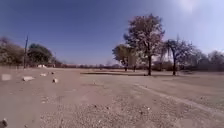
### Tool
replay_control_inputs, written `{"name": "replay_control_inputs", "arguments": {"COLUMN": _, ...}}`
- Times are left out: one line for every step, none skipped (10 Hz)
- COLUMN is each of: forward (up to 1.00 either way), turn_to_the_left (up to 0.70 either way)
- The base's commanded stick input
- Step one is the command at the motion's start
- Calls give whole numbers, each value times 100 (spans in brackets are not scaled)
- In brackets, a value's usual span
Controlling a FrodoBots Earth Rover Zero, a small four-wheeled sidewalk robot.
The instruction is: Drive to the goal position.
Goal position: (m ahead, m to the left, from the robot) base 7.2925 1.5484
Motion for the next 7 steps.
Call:
{"name": "replay_control_inputs", "arguments": {"forward": 50, "turn_to_the_left": 0}}
{"name": "replay_control_inputs", "arguments": {"forward": 50, "turn_to_the_left": 0}}
{"name": "replay_control_inputs", "arguments": {"forward": 50, "turn_to_the_left": 0}}
{"name": "replay_control_inputs", "arguments": {"forward": 50, "turn_to_the_left": 0}}
{"name": "replay_control_inputs", "arguments": {"forward": 50, "turn_to_the_left": 0}}
{"name": "replay_control_inputs", "arguments": {"forward": 50, "turn_to_the_left": 40}}
{"name": "replay_control_inputs", "arguments": {"forward": 50, "turn_to_the_left": 50}}
